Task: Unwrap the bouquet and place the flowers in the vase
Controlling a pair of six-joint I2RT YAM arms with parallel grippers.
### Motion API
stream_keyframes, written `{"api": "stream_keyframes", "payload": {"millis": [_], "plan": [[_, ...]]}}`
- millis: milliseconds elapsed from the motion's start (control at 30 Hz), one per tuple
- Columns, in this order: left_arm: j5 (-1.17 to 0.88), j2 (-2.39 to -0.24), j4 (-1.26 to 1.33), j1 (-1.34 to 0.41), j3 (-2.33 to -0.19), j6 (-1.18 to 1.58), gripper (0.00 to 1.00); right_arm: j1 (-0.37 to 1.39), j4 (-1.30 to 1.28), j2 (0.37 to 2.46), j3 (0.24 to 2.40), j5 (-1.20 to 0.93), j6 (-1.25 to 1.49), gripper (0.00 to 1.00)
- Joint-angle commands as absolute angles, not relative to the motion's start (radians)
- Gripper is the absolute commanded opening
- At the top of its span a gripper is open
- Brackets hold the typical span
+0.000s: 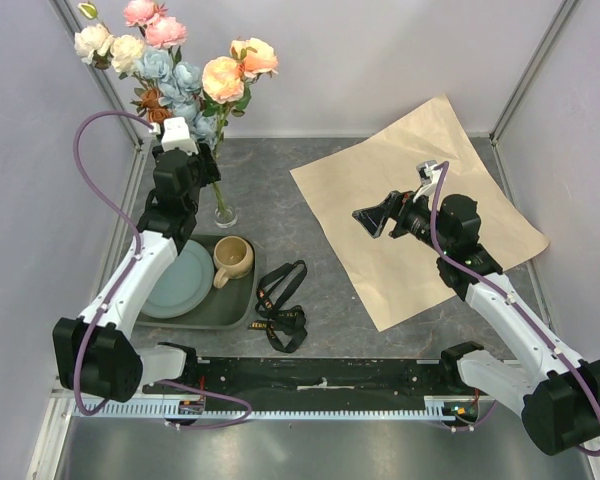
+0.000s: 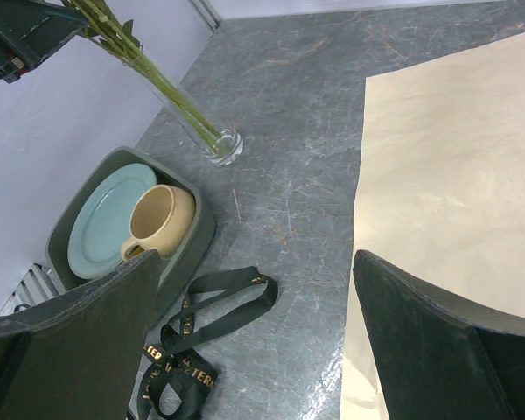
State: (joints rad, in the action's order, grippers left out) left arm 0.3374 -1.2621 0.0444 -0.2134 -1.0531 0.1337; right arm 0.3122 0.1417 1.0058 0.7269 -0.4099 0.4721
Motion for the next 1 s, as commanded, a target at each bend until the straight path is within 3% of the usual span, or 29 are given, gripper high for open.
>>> {"api": "stream_keyframes", "payload": {"millis": [0, 500, 667, 967], "plan": [[0.315, -1.213, 0.020, -0.213, -1.092, 0.181, 0.74, 0.314, 0.184, 1.003, 0.726, -0.420, 0.482, 0.98], [0.226, -1.109, -0.127, -0.212, -1.097, 0.294, 0.80, 0.314, 0.143, 1.038, 0.752, -0.373, 0.545, 0.98], [0.134, -0.993, -0.188, -0.212, -1.062, 0.339, 0.81, 0.314, 0.061, 1.032, 0.778, -0.238, 0.606, 0.98], [-0.247, -0.809, -0.242, -0.212, -0.999, 0.471, 0.80, 0.313, -0.164, 0.977, 0.838, -0.133, 0.462, 0.98]]}}
